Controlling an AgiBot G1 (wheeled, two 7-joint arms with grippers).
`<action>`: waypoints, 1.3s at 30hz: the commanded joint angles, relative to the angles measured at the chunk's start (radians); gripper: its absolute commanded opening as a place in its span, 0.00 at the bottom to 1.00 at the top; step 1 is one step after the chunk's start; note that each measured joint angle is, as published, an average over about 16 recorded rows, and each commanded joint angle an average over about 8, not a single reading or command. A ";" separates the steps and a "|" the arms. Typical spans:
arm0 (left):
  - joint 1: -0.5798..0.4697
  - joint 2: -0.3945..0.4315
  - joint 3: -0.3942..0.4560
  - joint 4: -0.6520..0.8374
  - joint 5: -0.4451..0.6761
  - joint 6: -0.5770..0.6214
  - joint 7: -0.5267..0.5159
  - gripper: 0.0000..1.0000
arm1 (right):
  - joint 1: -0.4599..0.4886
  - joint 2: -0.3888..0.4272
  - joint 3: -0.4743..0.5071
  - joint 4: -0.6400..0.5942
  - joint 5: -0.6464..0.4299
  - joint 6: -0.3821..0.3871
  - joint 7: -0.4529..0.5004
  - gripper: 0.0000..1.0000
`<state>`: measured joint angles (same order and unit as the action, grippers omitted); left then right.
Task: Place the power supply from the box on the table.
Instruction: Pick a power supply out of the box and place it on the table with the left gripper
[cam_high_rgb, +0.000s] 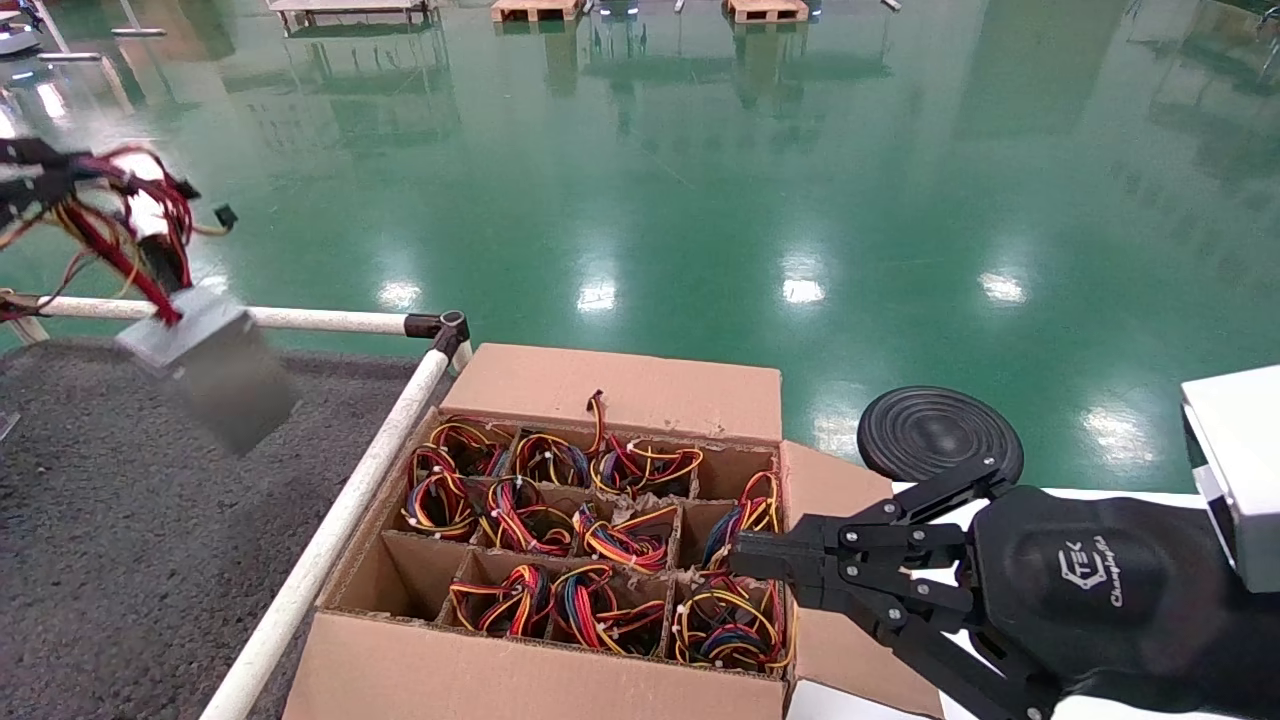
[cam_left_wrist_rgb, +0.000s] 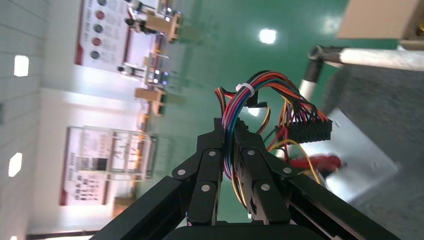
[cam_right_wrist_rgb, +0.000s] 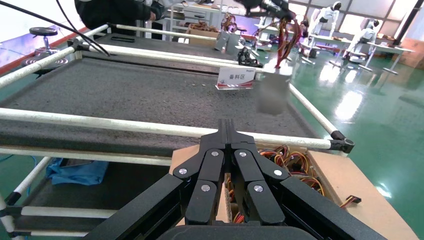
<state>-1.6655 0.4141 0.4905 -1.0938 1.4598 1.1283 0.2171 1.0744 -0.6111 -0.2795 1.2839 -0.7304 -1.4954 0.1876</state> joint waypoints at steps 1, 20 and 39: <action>0.002 0.001 0.011 0.016 0.000 0.004 -0.002 0.00 | 0.000 0.000 0.000 0.000 0.000 0.000 0.000 0.00; 0.022 0.012 0.067 0.072 -0.063 0.039 -0.001 0.00 | 0.000 0.000 0.000 0.000 0.000 0.000 0.000 0.00; 0.081 -0.005 0.073 0.104 -0.150 0.068 0.002 0.00 | 0.000 0.000 0.000 0.000 0.000 0.000 0.000 0.00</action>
<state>-1.5857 0.4084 0.5628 -0.9901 1.3108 1.1952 0.2190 1.0744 -0.6111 -0.2795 1.2839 -0.7304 -1.4954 0.1876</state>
